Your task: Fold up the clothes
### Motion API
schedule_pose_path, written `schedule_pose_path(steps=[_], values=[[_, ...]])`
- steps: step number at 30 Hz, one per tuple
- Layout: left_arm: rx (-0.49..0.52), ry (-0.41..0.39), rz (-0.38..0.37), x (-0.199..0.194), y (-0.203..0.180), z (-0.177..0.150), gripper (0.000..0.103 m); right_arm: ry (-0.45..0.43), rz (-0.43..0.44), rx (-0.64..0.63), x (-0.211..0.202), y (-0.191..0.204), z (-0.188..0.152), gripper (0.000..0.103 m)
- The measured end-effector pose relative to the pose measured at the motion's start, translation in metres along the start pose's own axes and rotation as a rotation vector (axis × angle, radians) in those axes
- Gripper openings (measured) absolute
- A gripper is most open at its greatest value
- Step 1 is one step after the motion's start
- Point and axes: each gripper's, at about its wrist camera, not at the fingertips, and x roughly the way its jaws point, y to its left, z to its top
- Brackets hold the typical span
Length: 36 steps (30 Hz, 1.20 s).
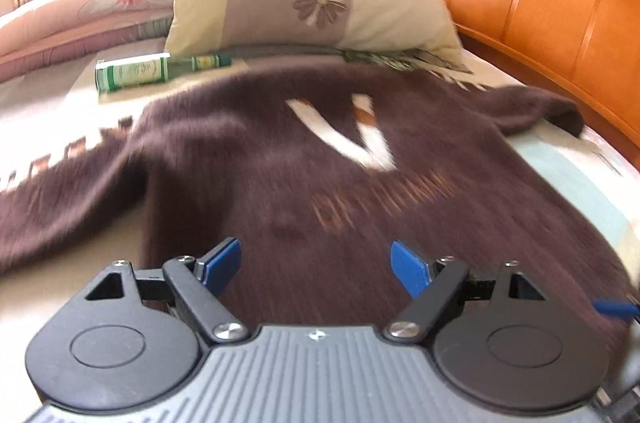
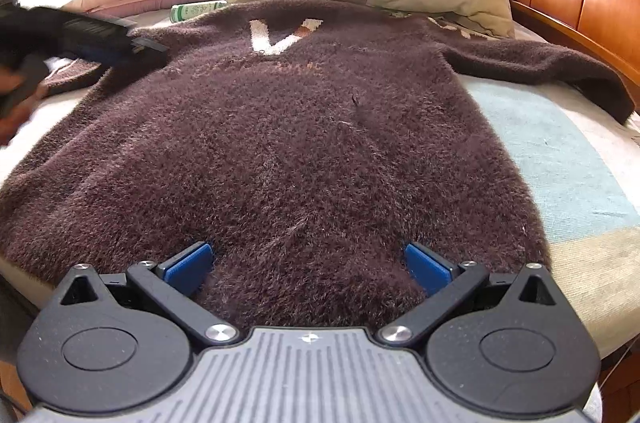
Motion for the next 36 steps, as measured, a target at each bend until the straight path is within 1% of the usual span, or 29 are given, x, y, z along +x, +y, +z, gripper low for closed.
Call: schedule_pose_path(steps=[2,4,5,6,8,12,13,16,19,22,24,27,30,31,32,34,35,36], values=[[-0.049,0.026,0.02,0.022,0.016,0.004,0.082,0.004,-0.003,0.001,0.0,0.0,0.001,0.103],[-0.127,0.062,0.005,0.034,0.033,-0.006,0.081,0.008,-0.007,0.002,0.001,0.001,0.002,0.103],[-0.14,0.058,-0.009,0.031,0.036,-0.013,0.083,0.01,-0.009,0.003,0.001,0.001,0.002,0.103],[-0.135,0.04,-0.023,0.024,0.037,-0.022,0.082,0.012,-0.01,0.003,0.001,0.001,0.002,0.103],[-0.13,0.029,-0.037,0.007,0.035,-0.038,0.083,0.012,-0.01,0.004,0.001,0.001,0.003,0.103],[-0.206,0.029,-0.091,-0.027,0.039,-0.065,0.083,0.009,-0.013,0.007,0.002,0.002,0.003,0.103],[-0.206,0.032,-0.092,-0.033,0.037,-0.069,0.083,0.007,-0.015,0.008,0.002,0.002,0.002,0.103],[-0.16,0.032,-0.063,-0.045,0.029,-0.079,0.083,0.005,-0.023,0.011,0.001,0.003,0.002,0.103],[-0.112,0.041,-0.026,-0.052,0.021,-0.08,0.083,0.012,-0.031,0.006,0.0,0.005,0.001,0.103],[-0.098,0.051,-0.009,-0.063,0.016,-0.079,0.082,0.037,-0.018,-0.016,-0.008,0.003,0.0,0.103],[-0.069,0.031,-0.018,-0.071,0.01,-0.077,0.082,0.035,-0.008,-0.034,-0.016,0.002,0.0,0.103],[-0.007,0.002,-0.041,-0.078,-0.004,-0.072,0.083,-0.027,0.051,-0.051,-0.025,0.001,0.013,0.103],[0.04,-0.002,-0.07,-0.073,-0.02,-0.07,0.083,-0.079,0.115,-0.101,-0.018,0.01,0.031,0.103],[0.041,0.004,-0.079,-0.069,-0.024,-0.072,0.083,-0.073,0.126,-0.121,-0.01,0.013,0.035,0.103],[0.035,0.022,-0.087,-0.064,-0.025,-0.075,0.083,-0.047,0.125,-0.129,-0.001,0.015,0.037,0.103],[0.023,0.057,-0.095,-0.057,-0.025,-0.084,0.083,0.035,0.093,-0.12,0.017,0.013,0.032,0.103],[0.028,0.056,-0.088,-0.058,-0.024,-0.091,0.084,0.049,0.08,-0.124,0.018,0.011,0.026,0.103],[0.029,0.064,-0.083,-0.061,-0.023,-0.095,0.084,0.019,0.084,-0.135,0.011,0.008,0.018,0.103]])
